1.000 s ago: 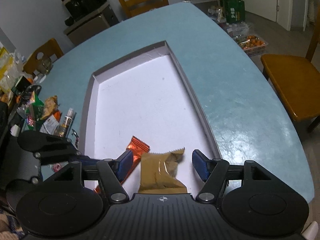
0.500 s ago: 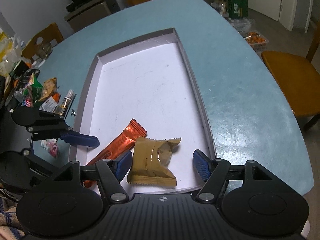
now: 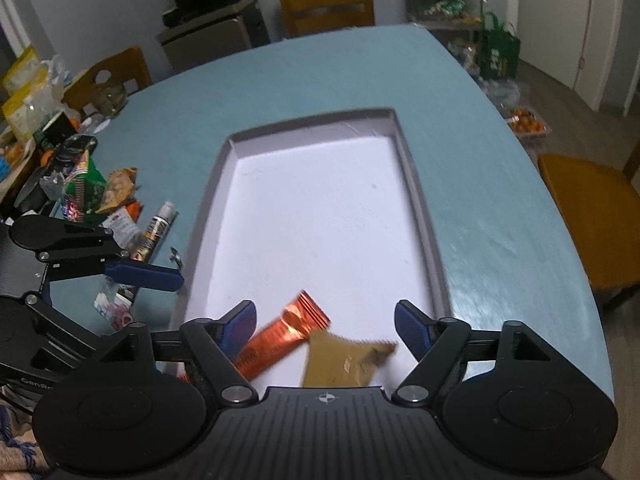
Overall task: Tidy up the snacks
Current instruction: 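Open both tools to drop the bar and pastry into the box, then move both tools back toward the snack pile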
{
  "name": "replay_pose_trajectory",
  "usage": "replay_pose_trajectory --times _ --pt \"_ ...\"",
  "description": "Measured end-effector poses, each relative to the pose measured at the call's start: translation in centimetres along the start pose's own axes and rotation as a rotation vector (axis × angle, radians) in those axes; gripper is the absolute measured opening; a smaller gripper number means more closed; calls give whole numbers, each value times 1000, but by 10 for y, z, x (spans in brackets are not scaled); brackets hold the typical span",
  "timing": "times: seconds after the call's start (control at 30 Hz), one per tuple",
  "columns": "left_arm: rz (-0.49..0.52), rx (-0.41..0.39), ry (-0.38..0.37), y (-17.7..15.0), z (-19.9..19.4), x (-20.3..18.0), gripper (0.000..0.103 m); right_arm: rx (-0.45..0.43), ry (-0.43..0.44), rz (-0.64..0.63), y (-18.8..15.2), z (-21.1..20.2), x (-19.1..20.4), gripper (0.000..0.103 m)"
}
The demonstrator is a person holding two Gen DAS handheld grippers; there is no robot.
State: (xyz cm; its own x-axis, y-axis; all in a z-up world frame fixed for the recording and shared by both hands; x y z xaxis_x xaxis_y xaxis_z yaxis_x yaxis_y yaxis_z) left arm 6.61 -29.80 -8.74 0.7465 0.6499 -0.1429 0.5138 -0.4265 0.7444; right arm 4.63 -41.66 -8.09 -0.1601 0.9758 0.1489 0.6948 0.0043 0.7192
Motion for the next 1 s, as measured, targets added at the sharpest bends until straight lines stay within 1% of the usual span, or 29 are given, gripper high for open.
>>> replay_pose_trajectory --times 0.1,0.27,0.4,0.5,0.57,0.63,0.7,0.83,0.9,0.97,1.0 --pt "-17 -25 30 1 -12 10 55 -15 17 -32 7 2 10 84" --pt "-56 -54 109 -4 -34 35 55 -33 38 -108 19 7 33 90" --pt "-100 -57 181 -13 -51 61 55 -53 69 -181 27 11 56 93" --pt "-117 -41 257 -24 -62 79 55 -83 102 -227 32 11 74 95" --pt "-131 -35 295 -31 -69 89 55 -99 104 -272 32 12 84 95" --pt "-155 -32 317 -39 -77 96 55 -111 72 -340 32 15 94 95" --pt "-164 -32 336 -45 -82 102 55 -120 57 -385 29 18 104 95" --pt "-177 -35 371 -53 -93 114 56 -145 45 -439 29 21 122 95" --pt "-182 -36 385 -54 -96 119 56 -154 51 -466 28 24 132 95" --pt "-183 -34 397 -55 -97 124 56 -153 77 -494 25 26 143 95" --pt "-180 -33 400 -54 -96 124 56 -149 89 -506 23 28 149 92"
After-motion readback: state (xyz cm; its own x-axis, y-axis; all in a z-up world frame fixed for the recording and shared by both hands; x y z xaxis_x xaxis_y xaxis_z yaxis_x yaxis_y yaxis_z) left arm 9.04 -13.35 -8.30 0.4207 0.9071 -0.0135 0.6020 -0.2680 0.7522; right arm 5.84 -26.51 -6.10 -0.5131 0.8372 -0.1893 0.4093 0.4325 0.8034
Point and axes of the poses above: each gripper's, at about its wrist camera, not at the fingertips, and z roughly the way its jaws point, x to its left, y to its top, the point moved 8 cm from there along z, roughly the way its jaws point, and after that the axes turned 12 degrees about -x, right-handed, at the moved point
